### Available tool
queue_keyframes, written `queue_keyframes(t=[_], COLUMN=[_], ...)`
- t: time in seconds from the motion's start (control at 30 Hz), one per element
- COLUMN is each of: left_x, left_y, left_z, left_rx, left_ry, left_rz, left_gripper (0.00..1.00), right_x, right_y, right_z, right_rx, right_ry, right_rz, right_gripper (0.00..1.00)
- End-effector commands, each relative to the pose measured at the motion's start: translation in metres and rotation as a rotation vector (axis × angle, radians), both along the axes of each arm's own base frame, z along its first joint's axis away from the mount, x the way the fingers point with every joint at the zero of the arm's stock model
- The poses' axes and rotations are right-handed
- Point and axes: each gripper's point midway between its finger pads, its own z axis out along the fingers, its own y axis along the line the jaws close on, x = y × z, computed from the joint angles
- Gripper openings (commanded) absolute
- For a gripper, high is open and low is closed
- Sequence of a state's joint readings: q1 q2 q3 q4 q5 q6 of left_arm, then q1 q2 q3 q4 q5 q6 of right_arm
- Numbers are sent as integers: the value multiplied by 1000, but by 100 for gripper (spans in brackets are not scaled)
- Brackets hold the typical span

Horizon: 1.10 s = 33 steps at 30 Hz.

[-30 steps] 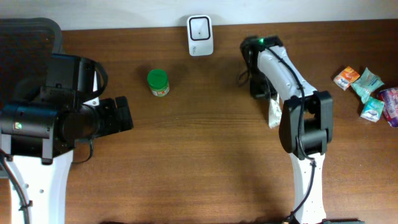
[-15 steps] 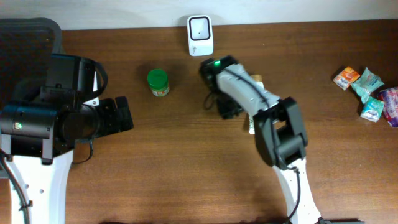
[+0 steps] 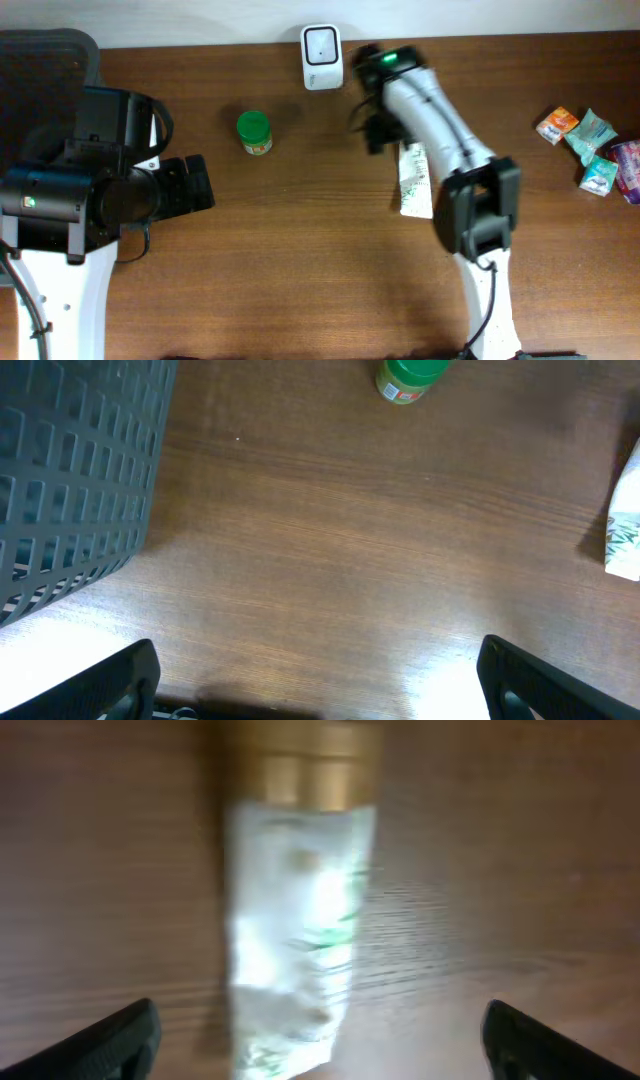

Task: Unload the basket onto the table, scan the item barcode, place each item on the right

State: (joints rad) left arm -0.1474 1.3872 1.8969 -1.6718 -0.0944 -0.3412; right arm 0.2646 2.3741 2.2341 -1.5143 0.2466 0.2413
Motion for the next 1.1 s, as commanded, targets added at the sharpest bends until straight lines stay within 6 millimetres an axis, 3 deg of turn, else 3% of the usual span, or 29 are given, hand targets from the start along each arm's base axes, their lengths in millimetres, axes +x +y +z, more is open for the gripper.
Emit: queue_keyframes(t=[0.0, 0.07, 0.2, 0.37, 0.4, 0.47, 0.6, 0.67, 0.77, 0.87, 0.93, 1.0, 1.07], left_x=[-2, -2, -2, -2, -2, -2, -2, -2, -2, -2, -2, -2, -2], left_y=[1, 1, 1, 1, 1, 1, 1, 1, 1, 1, 1, 1, 1], left_z=[4, 4, 4, 4, 4, 4, 4, 4, 4, 4, 4, 4, 4], left_rx=[-3, -3, -3, -3, -3, -3, -3, -3, -3, -4, -3, -4, -4], left_ry=[-17, -17, -17, -17, -17, -18, -17, -17, -17, -17, -17, -17, -17], left_rz=[11, 11, 11, 11, 11, 11, 11, 11, 11, 11, 11, 11, 11], left_gripper=[99, 99, 99, 99, 99, 99, 99, 99, 99, 99, 99, 99, 99], right_x=[-7, -9, -12, -21, -21, -19, -16, -13, -12, -23, -32, -36, -30], right_y=[-6, -10, -23, -6, -1, 10, 32, 44, 58, 66, 70, 76, 82], right_z=[-7, -10, -28, -51, -52, -53, -54, -55, -57, -71, -81, -86, -79], right_rx=[353, 484, 541, 540, 539, 537, 533, 531, 529, 508, 506, 501, 501], right_ry=[106, 120, 133, 164, 162, 151, 132, 114, 104, 131, 153, 161, 137], right_rz=[62, 64, 14, 46, 58, 86, 141, 174, 212, 235, 243, 197, 159], right_gripper=[80, 79, 74, 62, 58, 40, 24, 26, 45, 45, 31, 4, 4])
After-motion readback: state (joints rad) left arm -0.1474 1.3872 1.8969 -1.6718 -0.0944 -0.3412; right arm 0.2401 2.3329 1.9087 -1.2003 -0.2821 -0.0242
